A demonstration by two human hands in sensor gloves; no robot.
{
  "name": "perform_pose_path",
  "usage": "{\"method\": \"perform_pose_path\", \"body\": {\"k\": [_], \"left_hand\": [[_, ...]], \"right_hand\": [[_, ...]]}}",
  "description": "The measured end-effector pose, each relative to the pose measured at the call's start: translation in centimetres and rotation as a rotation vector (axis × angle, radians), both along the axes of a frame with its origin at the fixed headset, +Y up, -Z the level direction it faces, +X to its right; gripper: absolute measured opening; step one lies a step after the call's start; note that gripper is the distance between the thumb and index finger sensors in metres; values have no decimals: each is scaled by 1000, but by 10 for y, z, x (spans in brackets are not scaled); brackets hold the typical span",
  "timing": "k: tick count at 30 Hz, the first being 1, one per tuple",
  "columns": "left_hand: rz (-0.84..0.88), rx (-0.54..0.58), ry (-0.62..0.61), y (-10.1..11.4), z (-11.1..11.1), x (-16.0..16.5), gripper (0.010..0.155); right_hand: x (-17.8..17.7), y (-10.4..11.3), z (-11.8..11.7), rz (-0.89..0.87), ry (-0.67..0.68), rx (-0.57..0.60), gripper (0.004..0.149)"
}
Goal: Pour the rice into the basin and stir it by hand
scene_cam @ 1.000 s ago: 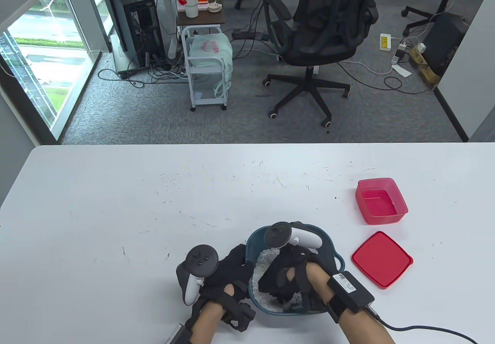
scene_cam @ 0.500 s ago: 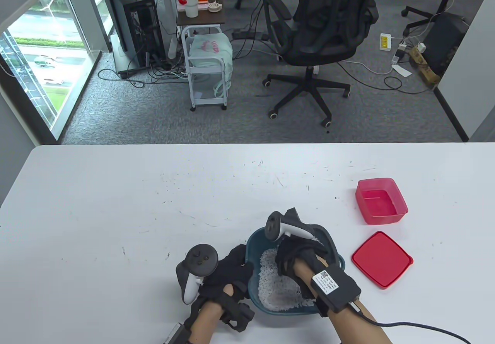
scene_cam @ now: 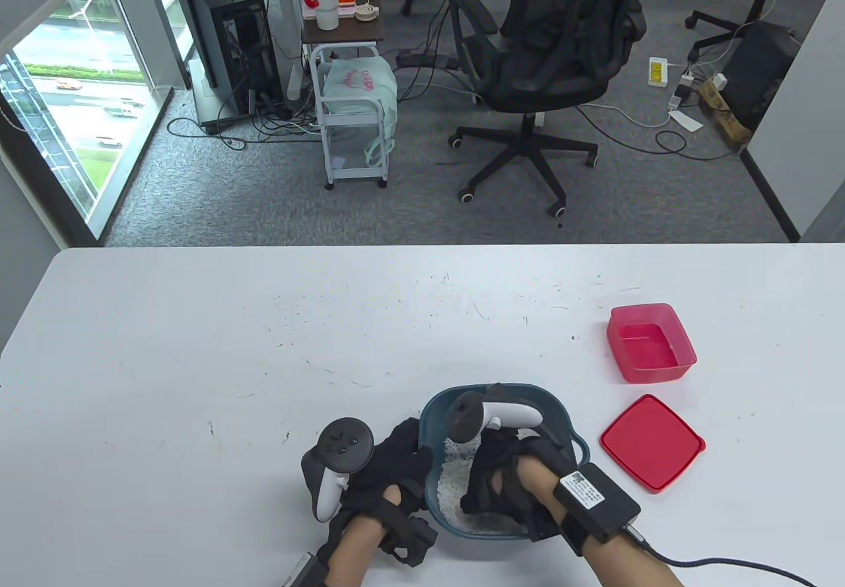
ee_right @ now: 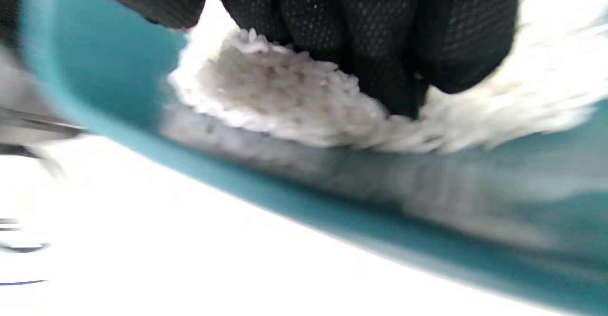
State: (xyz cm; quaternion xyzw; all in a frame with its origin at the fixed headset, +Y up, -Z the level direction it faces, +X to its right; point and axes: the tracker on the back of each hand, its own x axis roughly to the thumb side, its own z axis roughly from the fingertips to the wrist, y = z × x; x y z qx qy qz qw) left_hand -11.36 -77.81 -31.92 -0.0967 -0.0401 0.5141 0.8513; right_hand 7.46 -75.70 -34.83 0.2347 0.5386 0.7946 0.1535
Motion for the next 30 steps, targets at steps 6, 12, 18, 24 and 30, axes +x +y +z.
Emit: {"method": "perform_pose_path", "body": {"k": [6,12,18,24,30], "left_hand": [[14,4,-33,0,-1,0,66],[8,2,-38,0,-1,-1,66],[14,0,-25,0,-1,-1,66],[9,-1,-11,0,-1,-1,65],[8,-2,2,0,0,-1,65]], "right_hand": [[5,-1,-27,-193,-187,-57,66],[14,9,-51,-92,-360,154,64],[26,15,-45,360,-308,353,63],[29,7,-25,573,-188,309,63],[20,-3,-7,453,-63,151,64]]}}
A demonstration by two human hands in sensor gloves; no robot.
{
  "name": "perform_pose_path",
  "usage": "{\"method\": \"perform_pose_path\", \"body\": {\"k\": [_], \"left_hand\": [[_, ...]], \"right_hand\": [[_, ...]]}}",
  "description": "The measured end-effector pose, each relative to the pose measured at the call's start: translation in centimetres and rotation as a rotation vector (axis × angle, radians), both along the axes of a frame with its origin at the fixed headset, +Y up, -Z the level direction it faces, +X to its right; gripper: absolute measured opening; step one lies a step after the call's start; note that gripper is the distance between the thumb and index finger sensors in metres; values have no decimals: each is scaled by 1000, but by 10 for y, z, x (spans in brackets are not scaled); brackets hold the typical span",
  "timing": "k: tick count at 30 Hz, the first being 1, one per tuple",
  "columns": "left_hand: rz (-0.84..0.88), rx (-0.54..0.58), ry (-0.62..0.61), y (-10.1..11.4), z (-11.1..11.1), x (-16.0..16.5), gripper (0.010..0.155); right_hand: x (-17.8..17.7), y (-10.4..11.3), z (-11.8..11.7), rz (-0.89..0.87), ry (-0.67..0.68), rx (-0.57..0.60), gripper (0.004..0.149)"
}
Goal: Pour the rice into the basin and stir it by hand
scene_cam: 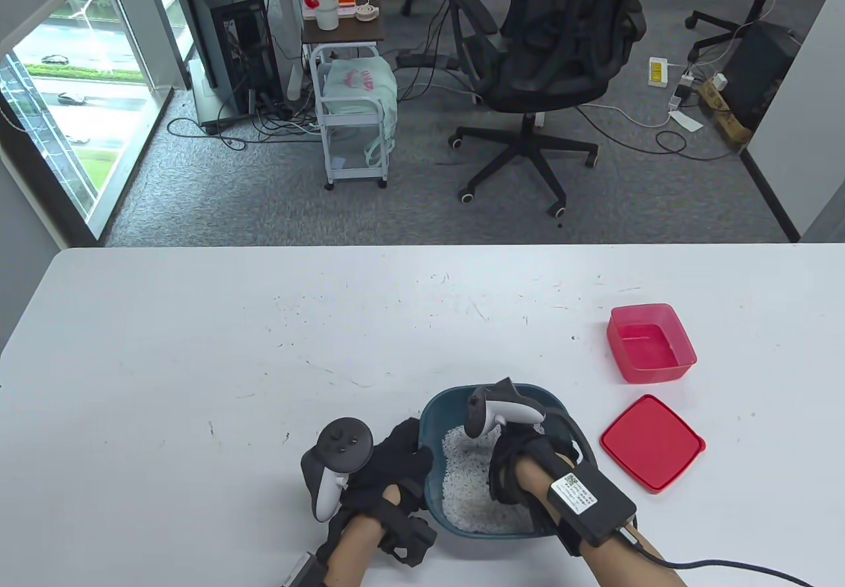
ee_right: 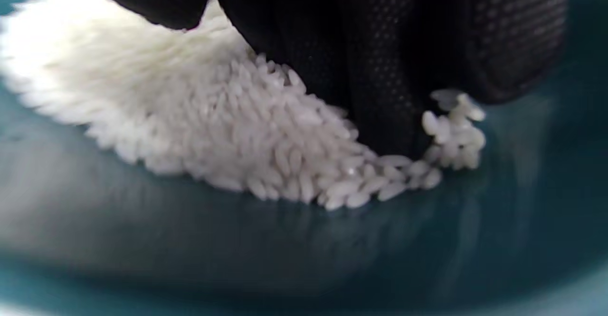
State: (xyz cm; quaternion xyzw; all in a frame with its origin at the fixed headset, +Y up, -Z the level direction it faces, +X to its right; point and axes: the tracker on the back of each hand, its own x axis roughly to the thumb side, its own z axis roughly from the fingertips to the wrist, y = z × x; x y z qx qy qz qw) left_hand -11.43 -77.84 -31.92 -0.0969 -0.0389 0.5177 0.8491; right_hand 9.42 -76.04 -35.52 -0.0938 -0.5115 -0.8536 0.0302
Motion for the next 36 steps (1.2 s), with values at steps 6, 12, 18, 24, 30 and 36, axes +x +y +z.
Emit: {"method": "perform_pose_path", "body": {"k": [6,12,18,24,30,36], "left_hand": [[-5,1,-3,0,0,0,65],[-3,4,-26,0,0,0,66],[-16,8,-40,0,-1,0,66],[-8,5,-37,0,-1,0,66],[-4,5,-29,0,-1,0,65],[-10,6,-16,0,-1,0,65]], "right_hand": [[-8,2,4,-464,13,-181,65],[-12,-2,-13,-666,-97,-228,68],[-6,6,-41,-616,-272,-26,67],[12,19,-41,-210,-280,208,64],[16,16,-24,46,-183,218,66],[11,4,-4,45,-92,63,68]]}}
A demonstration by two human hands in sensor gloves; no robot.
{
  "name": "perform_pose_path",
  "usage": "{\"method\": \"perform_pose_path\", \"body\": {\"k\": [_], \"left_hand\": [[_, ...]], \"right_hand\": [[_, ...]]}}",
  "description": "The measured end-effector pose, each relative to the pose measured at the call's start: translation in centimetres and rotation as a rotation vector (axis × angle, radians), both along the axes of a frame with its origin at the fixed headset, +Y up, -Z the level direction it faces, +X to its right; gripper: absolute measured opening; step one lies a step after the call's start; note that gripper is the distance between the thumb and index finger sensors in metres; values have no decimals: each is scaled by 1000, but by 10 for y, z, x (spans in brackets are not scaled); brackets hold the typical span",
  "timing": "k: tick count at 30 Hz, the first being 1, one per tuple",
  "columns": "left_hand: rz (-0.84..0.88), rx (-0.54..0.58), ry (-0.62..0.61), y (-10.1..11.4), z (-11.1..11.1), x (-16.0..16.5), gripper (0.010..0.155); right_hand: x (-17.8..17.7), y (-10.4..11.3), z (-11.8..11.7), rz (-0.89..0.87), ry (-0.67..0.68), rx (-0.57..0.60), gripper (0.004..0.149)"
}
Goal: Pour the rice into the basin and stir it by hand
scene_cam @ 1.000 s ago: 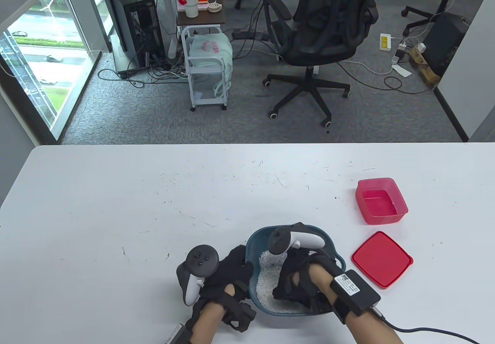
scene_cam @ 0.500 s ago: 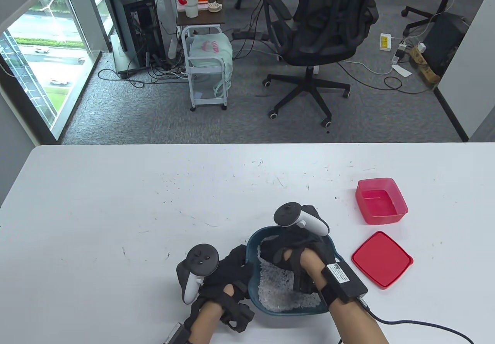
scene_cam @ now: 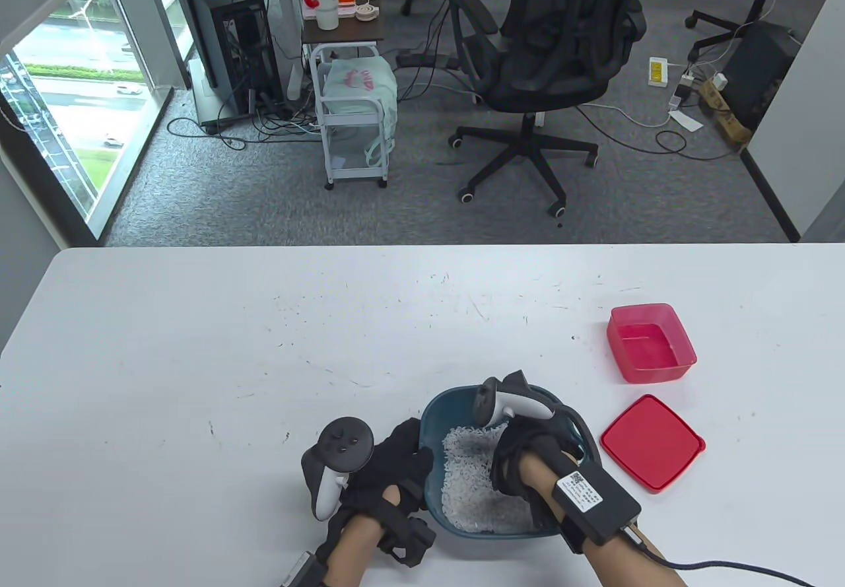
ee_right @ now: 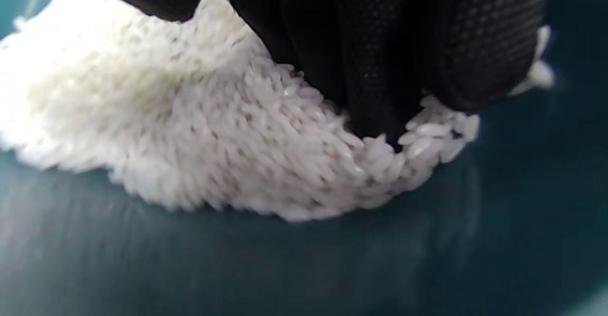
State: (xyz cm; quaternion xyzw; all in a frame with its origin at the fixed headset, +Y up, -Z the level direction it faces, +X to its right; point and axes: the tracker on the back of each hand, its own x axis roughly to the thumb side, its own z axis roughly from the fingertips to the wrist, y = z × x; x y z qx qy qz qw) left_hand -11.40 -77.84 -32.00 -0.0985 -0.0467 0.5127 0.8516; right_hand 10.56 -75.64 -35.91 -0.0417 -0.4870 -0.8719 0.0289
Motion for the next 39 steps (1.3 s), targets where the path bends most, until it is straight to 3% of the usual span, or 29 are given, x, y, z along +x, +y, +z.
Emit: {"method": "perform_pose_path", "body": {"k": [6,9,13,18,21,28,35,39], "left_hand": [[-2,0,6,0,1,0,65],[-1,1,1,0,1,1,65],[-3,8,-16,0,0,1,65],[-8,11,-23,0,0,1,65],[0,7,-24,0,-1,0,65],[2,18,7,-1,1,1,65],[-3,11,22,-1,1,1,64],[-6,11,24,-1,2,1,64]], "right_hand": [[-14,-4,9,-508,85,-208,67],[-21,-5,7,-628,76,-258,67],[-26,-3,-7,-714,21,-242,69],[-17,3,-31,-636,-123,-30,68],[-7,11,-35,-393,-127,109,66],[1,12,-23,-27,-38,181,66],[-9,-1,5,96,87,4,66],[-20,-7,10,-97,143,-102,64]]}}
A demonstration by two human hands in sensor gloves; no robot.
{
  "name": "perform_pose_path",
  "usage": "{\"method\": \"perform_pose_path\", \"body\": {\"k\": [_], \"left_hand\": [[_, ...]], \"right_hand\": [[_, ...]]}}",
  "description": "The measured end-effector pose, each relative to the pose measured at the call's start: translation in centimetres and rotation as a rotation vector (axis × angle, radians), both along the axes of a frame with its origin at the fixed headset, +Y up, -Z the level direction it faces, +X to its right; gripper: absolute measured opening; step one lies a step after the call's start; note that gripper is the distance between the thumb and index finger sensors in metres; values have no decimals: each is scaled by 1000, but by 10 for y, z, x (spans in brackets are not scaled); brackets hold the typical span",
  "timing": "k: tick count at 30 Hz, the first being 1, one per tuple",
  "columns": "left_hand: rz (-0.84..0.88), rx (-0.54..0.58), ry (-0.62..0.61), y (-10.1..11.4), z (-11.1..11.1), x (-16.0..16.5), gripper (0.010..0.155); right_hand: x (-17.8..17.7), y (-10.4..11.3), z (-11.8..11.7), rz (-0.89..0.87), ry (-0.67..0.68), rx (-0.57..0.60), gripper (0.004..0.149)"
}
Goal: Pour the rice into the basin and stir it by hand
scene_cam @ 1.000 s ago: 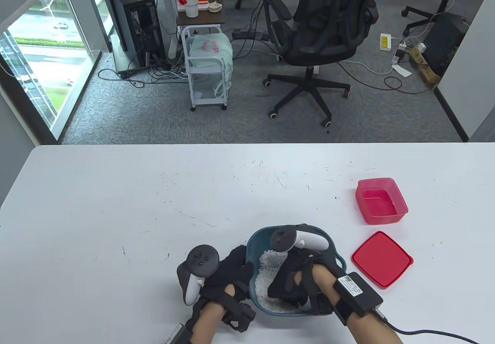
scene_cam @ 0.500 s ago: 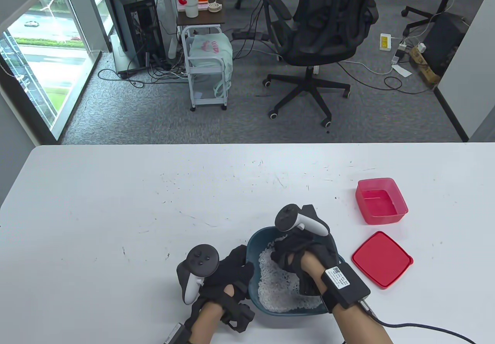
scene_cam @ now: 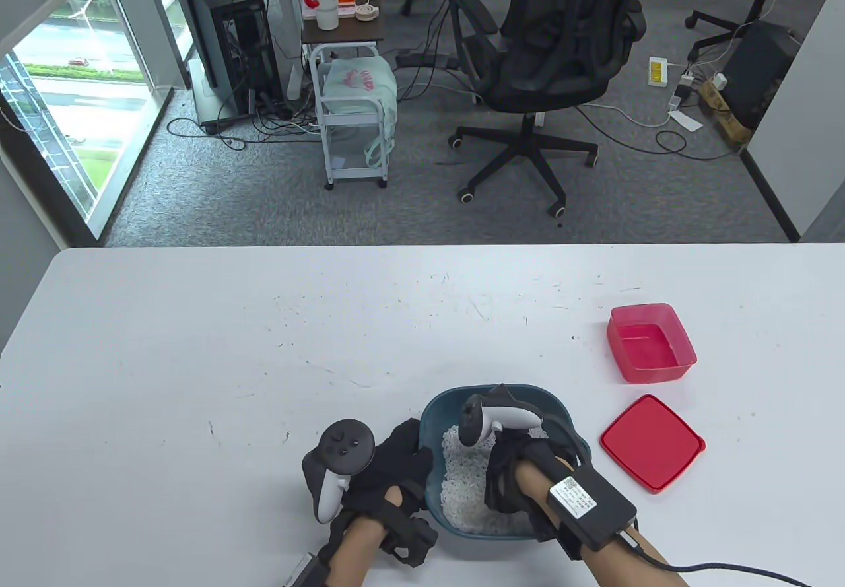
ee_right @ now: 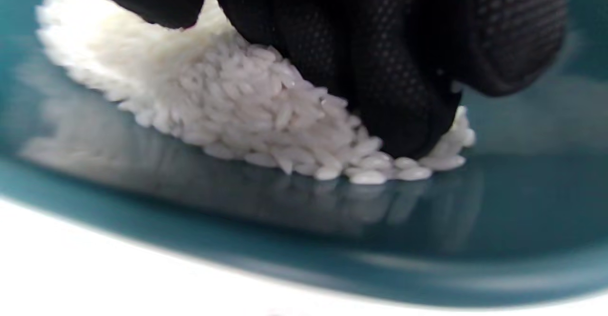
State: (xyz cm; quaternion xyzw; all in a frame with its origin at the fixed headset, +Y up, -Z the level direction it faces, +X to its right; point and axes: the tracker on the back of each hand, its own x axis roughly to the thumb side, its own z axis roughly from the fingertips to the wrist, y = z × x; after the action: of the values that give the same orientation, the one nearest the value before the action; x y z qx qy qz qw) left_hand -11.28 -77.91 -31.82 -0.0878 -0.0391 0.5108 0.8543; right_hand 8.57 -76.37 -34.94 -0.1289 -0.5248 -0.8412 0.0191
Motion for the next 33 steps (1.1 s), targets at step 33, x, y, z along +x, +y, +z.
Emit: {"method": "perform_pose_path", "body": {"k": [33], "left_hand": [[9,11,-19,0,0,0,64]], "right_hand": [[0,5,-12,307,48,257,62]]}}
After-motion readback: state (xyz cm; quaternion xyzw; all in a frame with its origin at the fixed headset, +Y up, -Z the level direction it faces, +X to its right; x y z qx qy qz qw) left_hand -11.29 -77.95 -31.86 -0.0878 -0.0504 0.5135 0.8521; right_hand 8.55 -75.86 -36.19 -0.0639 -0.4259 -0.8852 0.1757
